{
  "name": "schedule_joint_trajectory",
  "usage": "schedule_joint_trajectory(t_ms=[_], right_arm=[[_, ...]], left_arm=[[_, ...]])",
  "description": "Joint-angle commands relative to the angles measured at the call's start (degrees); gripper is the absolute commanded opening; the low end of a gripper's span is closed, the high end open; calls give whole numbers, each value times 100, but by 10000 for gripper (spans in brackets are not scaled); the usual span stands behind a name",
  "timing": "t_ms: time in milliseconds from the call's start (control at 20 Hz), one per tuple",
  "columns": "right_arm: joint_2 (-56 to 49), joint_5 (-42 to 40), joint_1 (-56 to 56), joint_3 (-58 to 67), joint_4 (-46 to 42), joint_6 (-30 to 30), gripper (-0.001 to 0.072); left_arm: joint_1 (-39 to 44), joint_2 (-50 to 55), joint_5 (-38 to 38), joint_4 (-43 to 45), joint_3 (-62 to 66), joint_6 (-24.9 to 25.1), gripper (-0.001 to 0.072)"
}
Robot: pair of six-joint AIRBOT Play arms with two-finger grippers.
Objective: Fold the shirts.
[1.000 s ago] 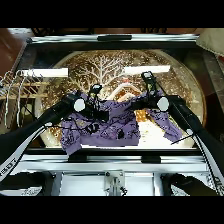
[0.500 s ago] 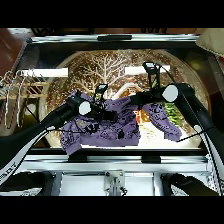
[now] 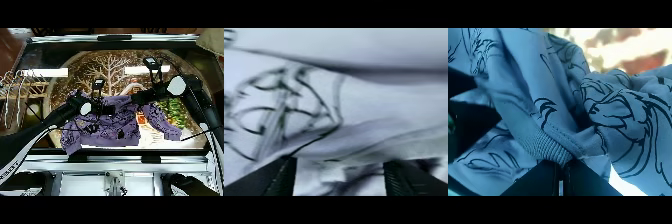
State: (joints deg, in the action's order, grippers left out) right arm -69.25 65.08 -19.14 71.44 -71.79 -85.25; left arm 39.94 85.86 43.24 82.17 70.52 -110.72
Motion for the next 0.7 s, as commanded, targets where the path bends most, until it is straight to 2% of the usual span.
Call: schedule_joint_trajectory(t_ms=[0,100,150,200,500,650], right_arm=[[20,337,-2,39,151,-116,80],[20,420,-2,39,140,-203,80],[20,424,-2,39,144,-260,80],[20,424,-2,39,149,-302,80],[-17,503,-4,39,293,-415,80],[-262,323,-2,35,476,-409,80]], left_arm=[[-155,2,146,444,4,-254,522],[-219,-46,232,463,4,-216,315],[-234,-92,245,466,4,-33,125],[-238,-142,240,466,7,219,65],[-529,-741,221,579,20,756,65],[-935,-885,149,590,227,828,65]])
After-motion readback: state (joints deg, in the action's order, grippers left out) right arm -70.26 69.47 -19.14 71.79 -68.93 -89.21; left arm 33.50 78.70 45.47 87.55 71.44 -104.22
